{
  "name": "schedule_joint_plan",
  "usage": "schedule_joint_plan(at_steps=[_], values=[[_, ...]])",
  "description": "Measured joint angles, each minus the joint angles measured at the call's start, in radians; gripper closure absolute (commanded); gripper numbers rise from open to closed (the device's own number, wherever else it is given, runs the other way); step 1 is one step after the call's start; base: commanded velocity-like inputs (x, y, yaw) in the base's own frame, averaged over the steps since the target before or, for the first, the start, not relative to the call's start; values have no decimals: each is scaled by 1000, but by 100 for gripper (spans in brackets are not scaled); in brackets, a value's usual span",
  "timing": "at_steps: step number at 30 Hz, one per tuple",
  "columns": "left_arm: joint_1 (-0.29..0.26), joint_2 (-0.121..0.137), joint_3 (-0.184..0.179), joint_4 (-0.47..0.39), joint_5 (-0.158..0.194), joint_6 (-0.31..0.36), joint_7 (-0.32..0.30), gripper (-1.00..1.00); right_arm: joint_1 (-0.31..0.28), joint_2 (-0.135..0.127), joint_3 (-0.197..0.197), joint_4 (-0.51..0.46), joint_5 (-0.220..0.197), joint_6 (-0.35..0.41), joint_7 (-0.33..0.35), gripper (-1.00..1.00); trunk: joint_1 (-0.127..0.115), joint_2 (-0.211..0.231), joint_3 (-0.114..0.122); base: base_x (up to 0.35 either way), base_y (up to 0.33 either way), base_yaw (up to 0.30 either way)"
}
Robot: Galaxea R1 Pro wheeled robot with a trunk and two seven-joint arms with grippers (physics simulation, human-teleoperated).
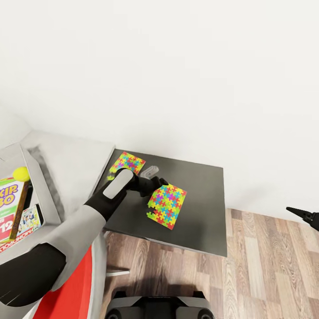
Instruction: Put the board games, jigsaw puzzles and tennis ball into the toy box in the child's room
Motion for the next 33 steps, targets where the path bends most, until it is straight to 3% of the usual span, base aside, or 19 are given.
schedule_joint_plan(at_steps=[16, 33], values=[[10, 2, -1, -2, -1, -2, 1, -100, 0, 0, 0, 0, 0, 0, 0, -100, 0, 0, 0, -8, -6, -43], [16, 2, -2, -2, 0, -1, 2, -100, 0, 1, 0, 0, 0, 0, -1, -100, 0, 0, 0, -171, -126, -2]])
